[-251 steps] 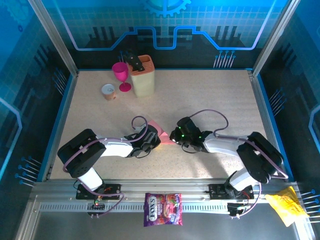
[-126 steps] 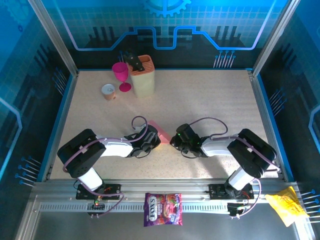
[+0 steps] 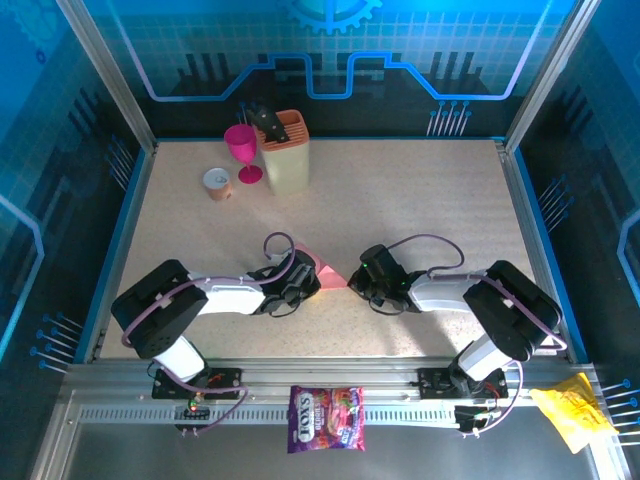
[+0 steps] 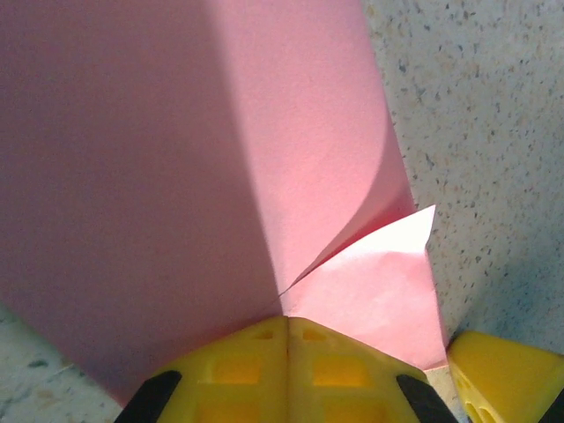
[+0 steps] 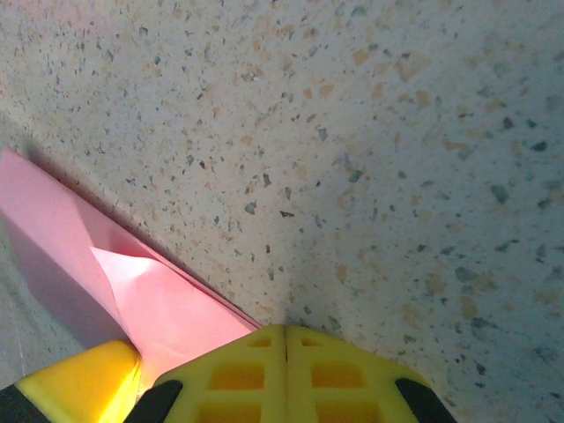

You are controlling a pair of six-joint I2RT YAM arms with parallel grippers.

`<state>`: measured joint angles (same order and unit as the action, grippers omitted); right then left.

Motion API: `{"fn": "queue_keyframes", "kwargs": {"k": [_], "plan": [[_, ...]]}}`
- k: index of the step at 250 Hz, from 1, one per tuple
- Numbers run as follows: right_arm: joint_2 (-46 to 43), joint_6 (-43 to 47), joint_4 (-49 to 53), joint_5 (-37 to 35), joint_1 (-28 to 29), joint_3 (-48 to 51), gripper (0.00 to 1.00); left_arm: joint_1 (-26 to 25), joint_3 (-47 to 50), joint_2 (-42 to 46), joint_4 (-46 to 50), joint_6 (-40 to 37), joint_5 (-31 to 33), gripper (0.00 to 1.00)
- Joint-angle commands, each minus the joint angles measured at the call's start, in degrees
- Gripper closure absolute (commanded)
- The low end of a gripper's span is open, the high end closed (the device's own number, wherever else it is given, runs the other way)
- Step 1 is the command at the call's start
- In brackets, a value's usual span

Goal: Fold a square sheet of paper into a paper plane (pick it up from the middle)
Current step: Third fold the triangle at the center of the table.

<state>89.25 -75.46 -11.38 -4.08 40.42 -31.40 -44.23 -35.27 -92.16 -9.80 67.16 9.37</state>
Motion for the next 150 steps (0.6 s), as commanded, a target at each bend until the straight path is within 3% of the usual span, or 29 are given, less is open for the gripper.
{"fn": "queue_keyframes", "kwargs": {"k": [1,67,150], "plan": [[2.8,0.2,9.8,-5.1,-1.8,3.5,1.0,0.3,0.9,0.2,16.8,-3.2,2.1,1.0],[2.0,-1.2,9.7,-5.7,-1.6,5.3,1.0,1.7,0.4,1.3,19.1,-4.4,3.8,1.0],[-5.5,1.1,16.1,-7.0,-1.8,3.8,1.0,8.1,2.5,1.7,16.4,-9.9,3.4,1.0]]}}
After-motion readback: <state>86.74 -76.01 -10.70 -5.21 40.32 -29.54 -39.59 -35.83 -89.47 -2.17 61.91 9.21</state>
